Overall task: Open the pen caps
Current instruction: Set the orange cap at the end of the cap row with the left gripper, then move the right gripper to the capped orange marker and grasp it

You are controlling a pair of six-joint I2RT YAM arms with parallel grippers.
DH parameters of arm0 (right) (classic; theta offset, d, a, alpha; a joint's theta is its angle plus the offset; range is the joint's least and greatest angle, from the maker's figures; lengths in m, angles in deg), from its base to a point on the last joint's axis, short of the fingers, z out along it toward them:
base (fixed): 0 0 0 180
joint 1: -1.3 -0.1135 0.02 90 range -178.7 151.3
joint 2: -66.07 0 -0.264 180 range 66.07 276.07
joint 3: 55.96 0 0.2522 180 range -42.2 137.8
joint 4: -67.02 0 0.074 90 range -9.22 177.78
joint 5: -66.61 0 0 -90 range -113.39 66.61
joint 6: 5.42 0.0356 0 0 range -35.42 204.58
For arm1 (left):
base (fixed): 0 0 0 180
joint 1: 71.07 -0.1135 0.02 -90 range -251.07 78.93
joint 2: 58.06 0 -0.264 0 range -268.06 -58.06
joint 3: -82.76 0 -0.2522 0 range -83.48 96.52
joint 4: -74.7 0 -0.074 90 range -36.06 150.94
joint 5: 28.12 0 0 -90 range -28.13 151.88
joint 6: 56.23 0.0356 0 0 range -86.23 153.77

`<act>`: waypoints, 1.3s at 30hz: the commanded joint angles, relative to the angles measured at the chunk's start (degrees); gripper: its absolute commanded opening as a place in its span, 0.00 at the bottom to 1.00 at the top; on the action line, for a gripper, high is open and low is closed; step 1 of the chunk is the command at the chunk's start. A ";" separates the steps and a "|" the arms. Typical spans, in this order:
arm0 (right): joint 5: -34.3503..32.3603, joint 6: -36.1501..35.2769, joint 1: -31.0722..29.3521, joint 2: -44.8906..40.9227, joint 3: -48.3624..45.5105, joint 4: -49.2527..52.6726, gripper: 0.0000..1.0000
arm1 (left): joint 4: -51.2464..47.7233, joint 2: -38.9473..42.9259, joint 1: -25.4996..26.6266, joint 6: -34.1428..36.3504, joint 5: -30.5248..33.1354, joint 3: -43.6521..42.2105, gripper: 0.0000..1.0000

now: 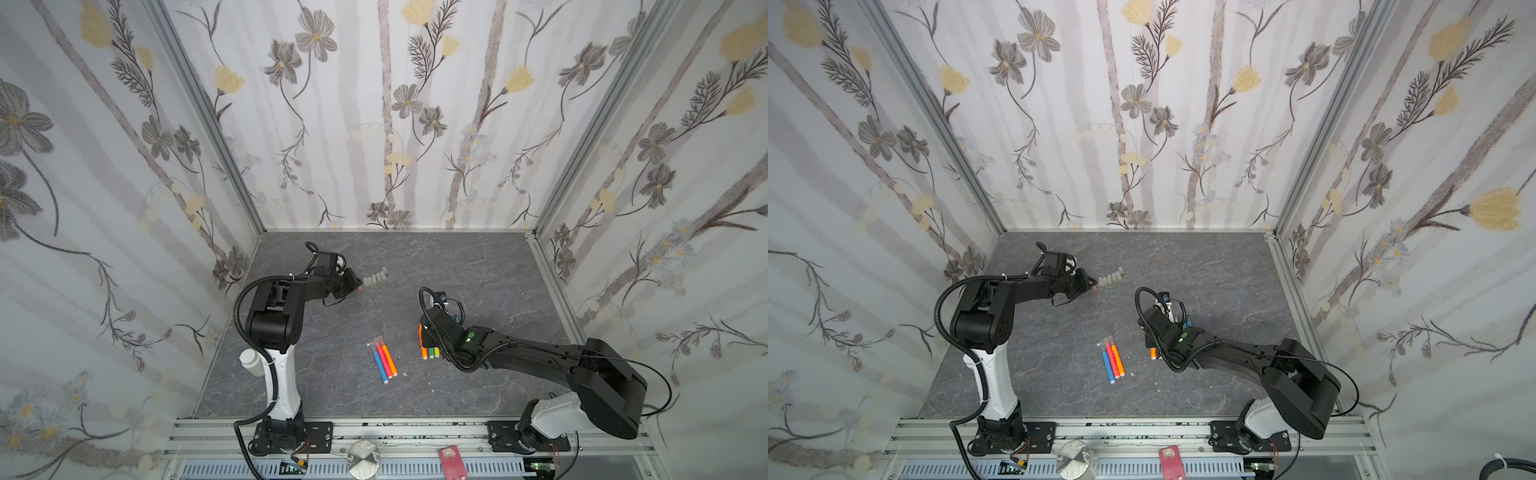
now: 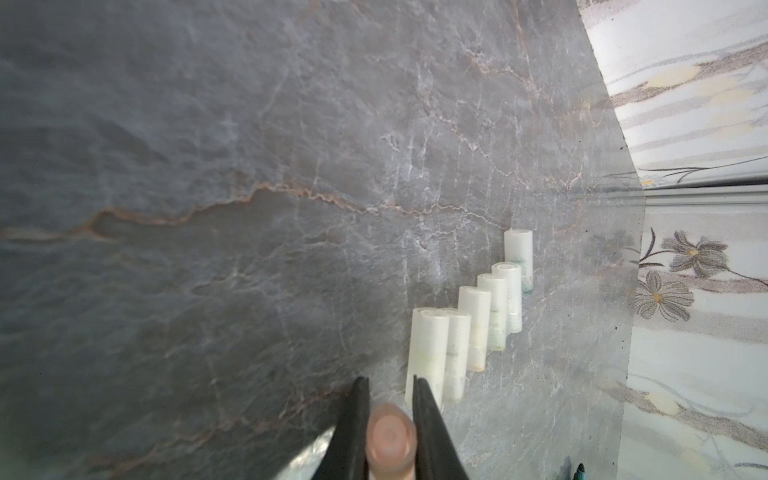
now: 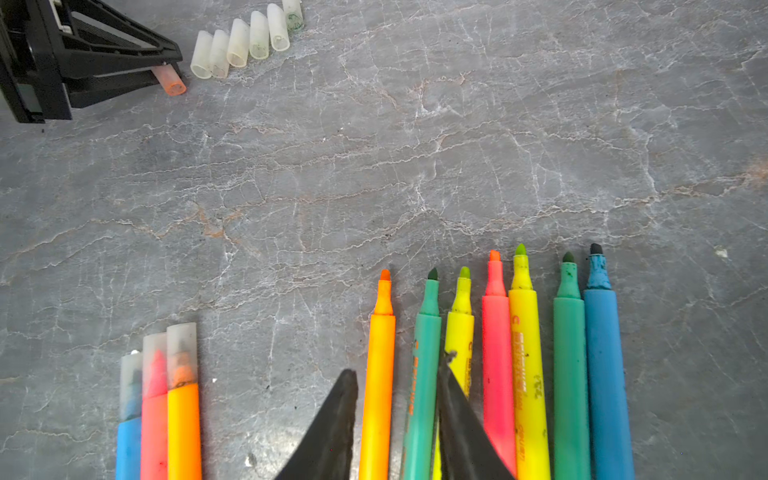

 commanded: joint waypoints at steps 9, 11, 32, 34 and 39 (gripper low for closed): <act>1.74 -0.76 -0.45 0.12 0.00 -2.04 0.34 | 1.36 -0.29 0.13 -0.29 0.45 0.33 0.26; 2.31 -1.35 -0.46 0.12 0.00 -2.41 0.34 | 1.54 0.19 0.13 -0.29 0.63 -0.02 0.26; 11.42 -9.02 -7.93 15.80 14.20 1.83 0.41 | -6.00 27.45 -1.95 2.89 2.07 -14.60 0.32; 11.65 -9.21 -8.47 16.94 15.09 2.43 0.41 | -6.89 29.98 -2.54 3.48 2.50 -16.89 0.32; 12.23 -9.16 -9.23 19.33 16.65 4.10 0.41 | -7.89 34.98 -4.06 4.30 2.94 -21.89 0.32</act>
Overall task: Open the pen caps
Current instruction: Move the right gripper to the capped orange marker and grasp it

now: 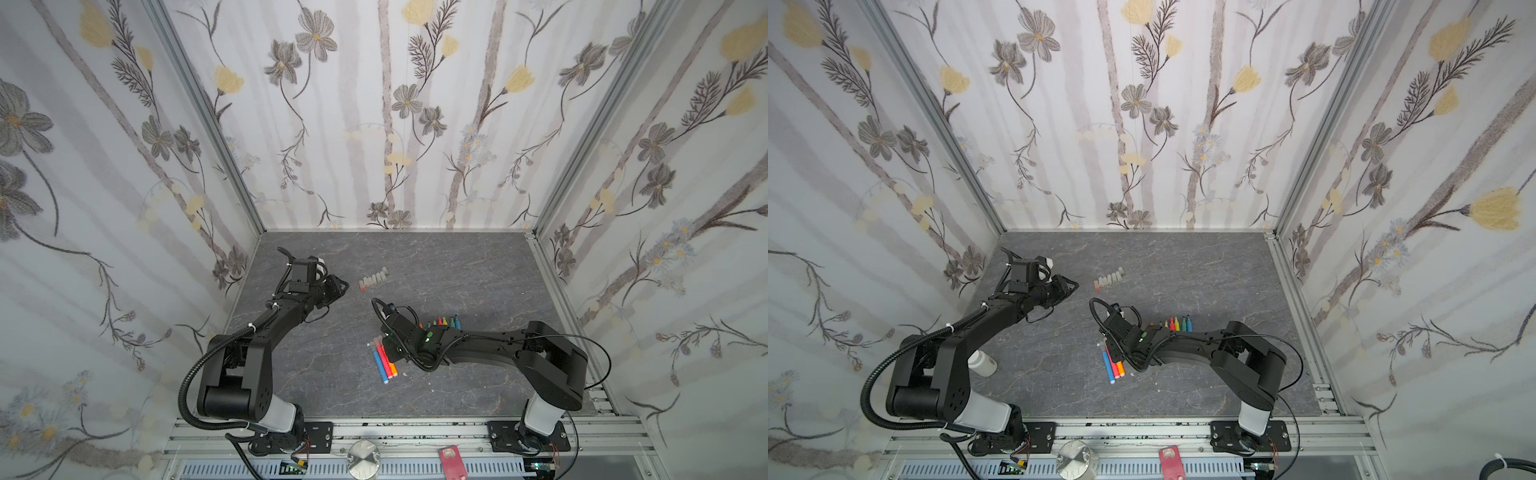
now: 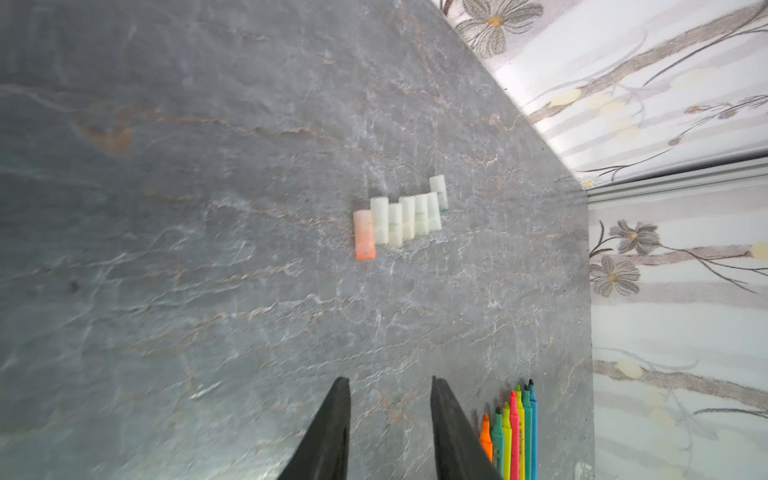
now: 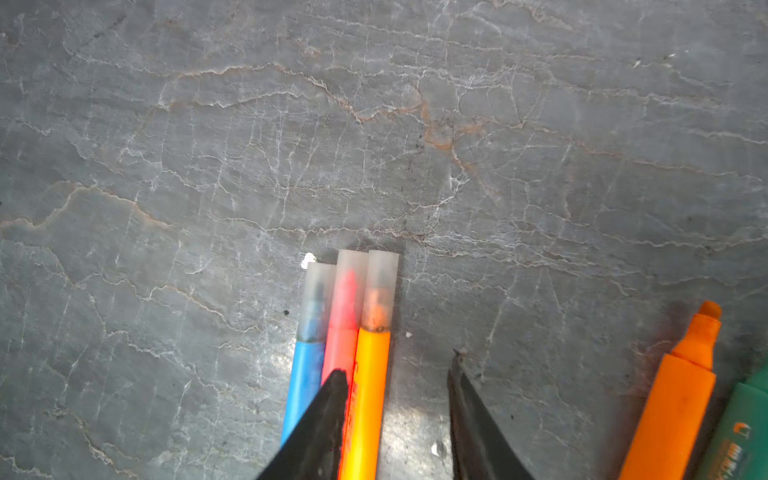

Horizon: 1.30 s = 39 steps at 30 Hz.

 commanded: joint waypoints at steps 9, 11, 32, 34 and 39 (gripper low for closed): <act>0.41 -0.30 -0.93 3.03 2.35 4.01 0.39 | -0.74 3.76 -1.65 1.21 0.45 -3.65 0.33; 0.39 -0.35 -1.02 3.51 2.68 4.77 0.38 | -0.65 3.63 -1.66 1.23 0.28 -3.53 0.33; 3.97 -0.13 -1.37 6.21 3.26 9.02 0.28 | -0.76 2.46 -1.89 1.57 -1.03 -2.18 0.33; 4.17 0.03 -1.36 5.76 2.59 8.85 0.23 | -1.75 2.14 -1.87 2.37 -1.57 -1.52 0.33; 4.63 -0.22 -0.95 4.72 1.49 8.42 0.14 | -4.58 2.07 -1.54 4.04 -2.44 -0.41 0.33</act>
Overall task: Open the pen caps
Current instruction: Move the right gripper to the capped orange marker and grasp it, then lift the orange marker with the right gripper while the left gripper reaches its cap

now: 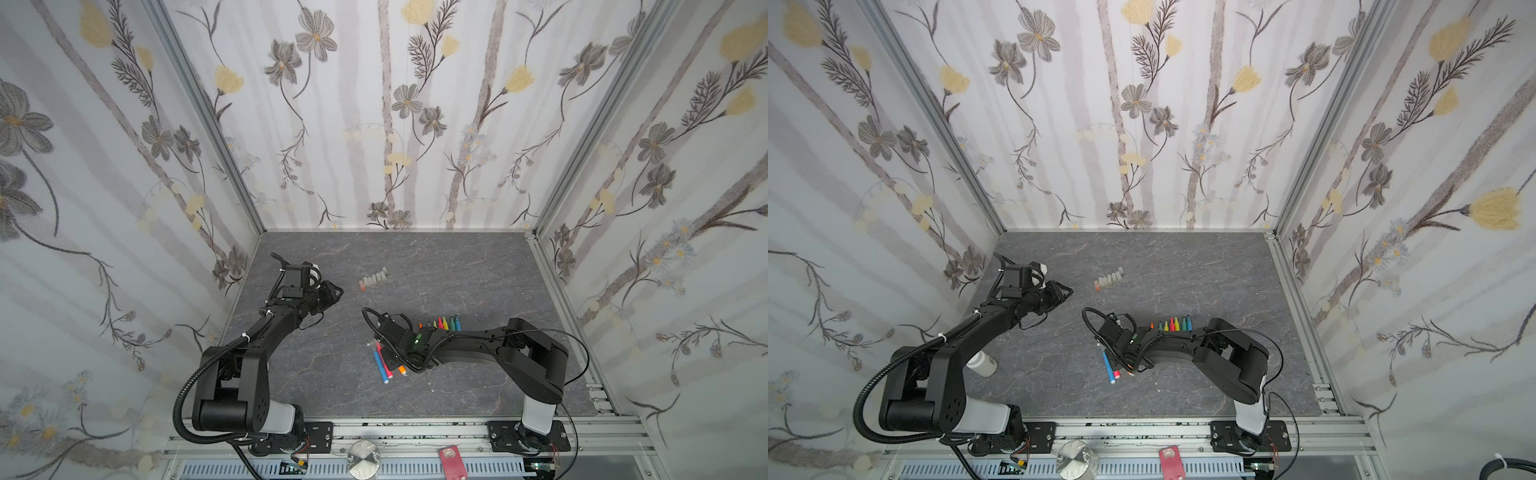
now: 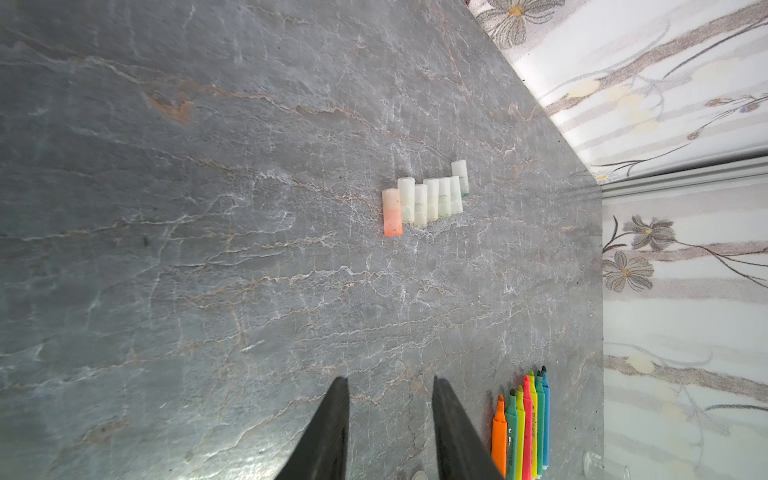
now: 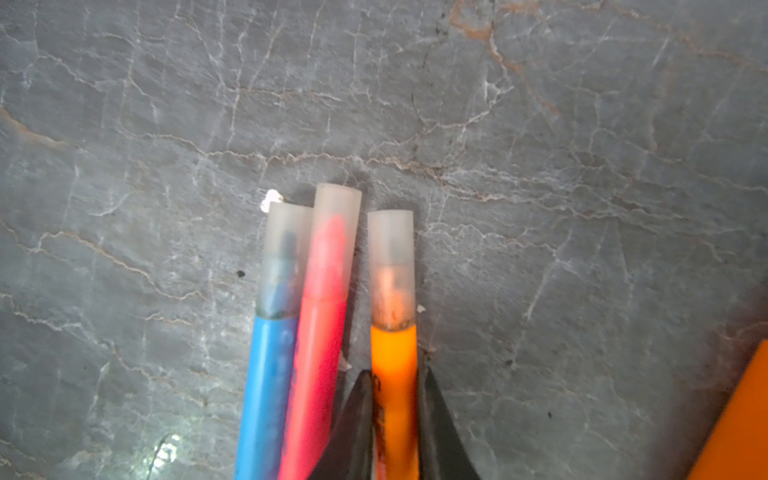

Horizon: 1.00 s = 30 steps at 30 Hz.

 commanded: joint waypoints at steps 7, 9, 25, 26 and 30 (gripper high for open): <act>3.93 0.07 2.53 -4.87 -2.81 -0.02 0.09 | -5.30 0.55 4.41 2.26 -3.03 2.39 0.34; 4.85 0.32 3.87 -7.30 -3.73 -1.70 0.09 | -5.32 1.17 6.40 1.28 -2.95 2.40 0.34; 10.29 1.90 12.95 -13.37 -2.10 -7.52 0.06 | 5.66 0.57 21.90 -10.54 -3.35 -0.68 0.36; 10.38 2.14 12.95 -13.46 -2.06 -7.75 0.06 | 6.16 0.28 22.31 -10.84 -3.29 -0.77 0.36; 10.74 2.79 13.19 -13.74 -2.58 -8.50 0.05 | 7.26 -1.16 23.79 -11.40 -2.90 -0.14 0.37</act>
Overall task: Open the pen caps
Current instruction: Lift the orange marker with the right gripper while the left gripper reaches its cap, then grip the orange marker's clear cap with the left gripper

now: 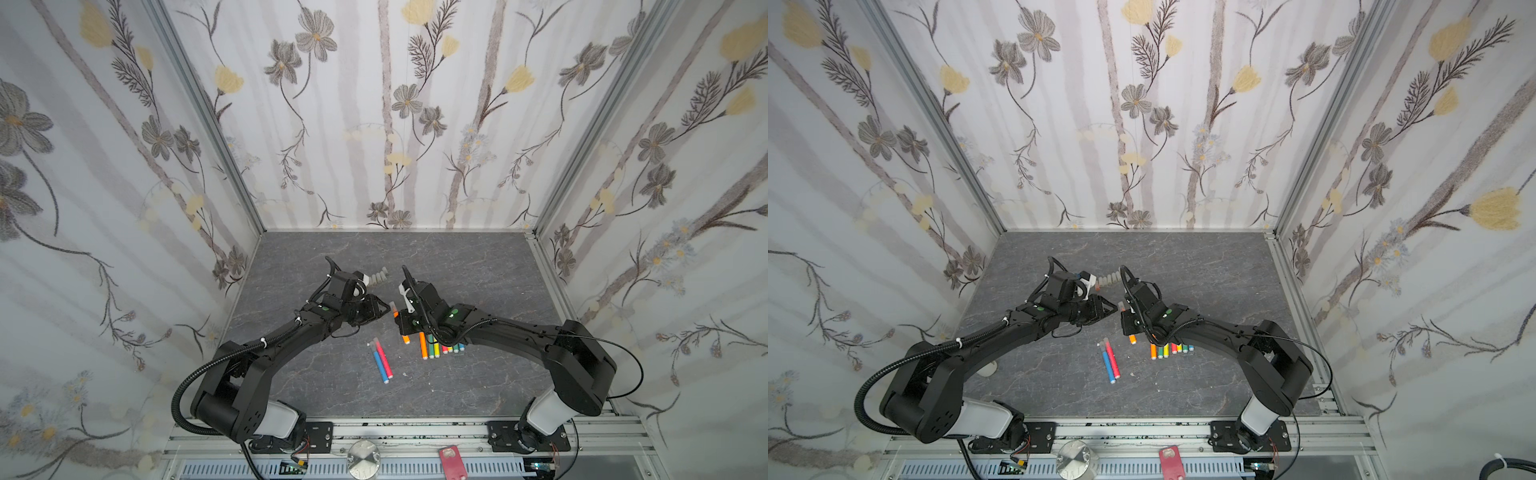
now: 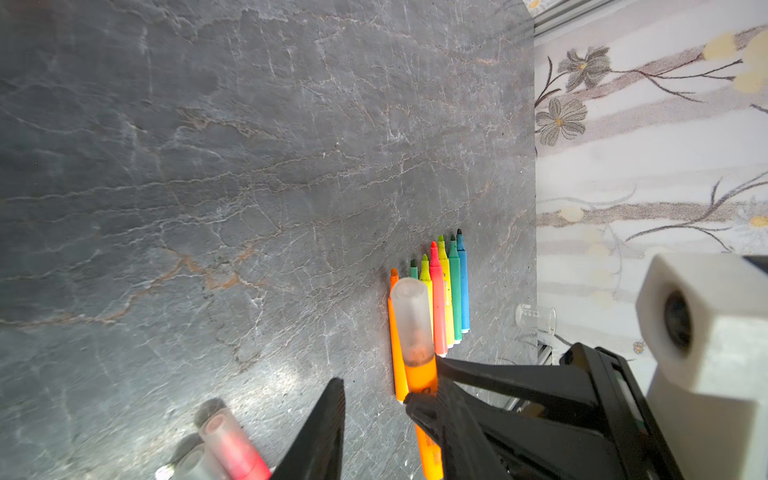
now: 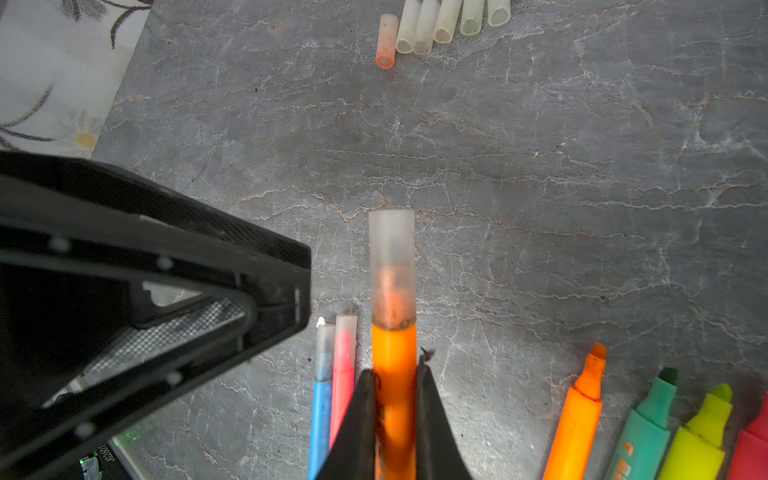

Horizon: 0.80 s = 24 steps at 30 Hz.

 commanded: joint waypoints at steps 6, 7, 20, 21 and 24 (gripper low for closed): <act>1.71 1.59 0.21 -1.27 -0.92 -3.09 0.05 | 5.01 -2.93 1.35 -2.37 0.93 0.93 0.37; 1.83 1.67 0.23 -1.36 -1.14 -3.17 0.05 | 5.34 -3.29 1.49 -2.55 0.97 1.10 0.37; 2.53 1.93 0.53 -1.80 -2.57 -4.44 0.05 | 7.86 -6.63 2.19 -3.88 1.80 2.63 0.33; 2.50 2.02 0.54 -1.87 -2.70 -4.57 0.05 | 8.00 -6.86 2.17 -4.05 1.80 2.64 0.32; 2.72 2.03 0.68 -1.78 -2.87 -4.84 0.05 | 8.42 -7.09 2.40 -4.29 1.80 2.77 0.29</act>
